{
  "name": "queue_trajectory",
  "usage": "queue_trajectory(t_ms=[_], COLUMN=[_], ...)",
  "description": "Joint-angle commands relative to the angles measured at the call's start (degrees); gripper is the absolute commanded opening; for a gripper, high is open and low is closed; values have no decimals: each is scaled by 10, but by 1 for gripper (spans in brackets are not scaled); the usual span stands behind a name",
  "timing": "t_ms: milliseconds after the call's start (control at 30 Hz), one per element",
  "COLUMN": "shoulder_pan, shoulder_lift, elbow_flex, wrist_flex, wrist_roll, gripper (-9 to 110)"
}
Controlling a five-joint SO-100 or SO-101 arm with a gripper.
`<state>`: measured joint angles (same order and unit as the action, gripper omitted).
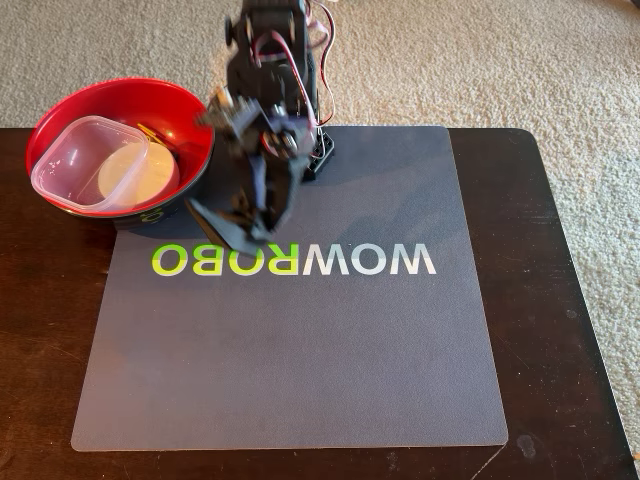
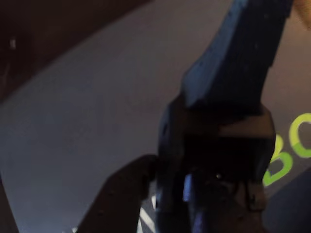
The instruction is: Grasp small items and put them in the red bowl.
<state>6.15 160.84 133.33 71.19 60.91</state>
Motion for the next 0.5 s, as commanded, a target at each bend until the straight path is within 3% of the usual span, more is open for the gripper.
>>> queue_trajectory(t_ms=[0, 133, 300, 467], shoulder_pan=[83, 223, 423, 516], shoulder_lift=[62, 111, 50, 103], elbow_flex=[-28, 4, -3, -4], wrist_flex=[18, 24, 45, 75], wrist_roll=[-1, -8, -17, -5], gripper=[0, 0, 0, 0])
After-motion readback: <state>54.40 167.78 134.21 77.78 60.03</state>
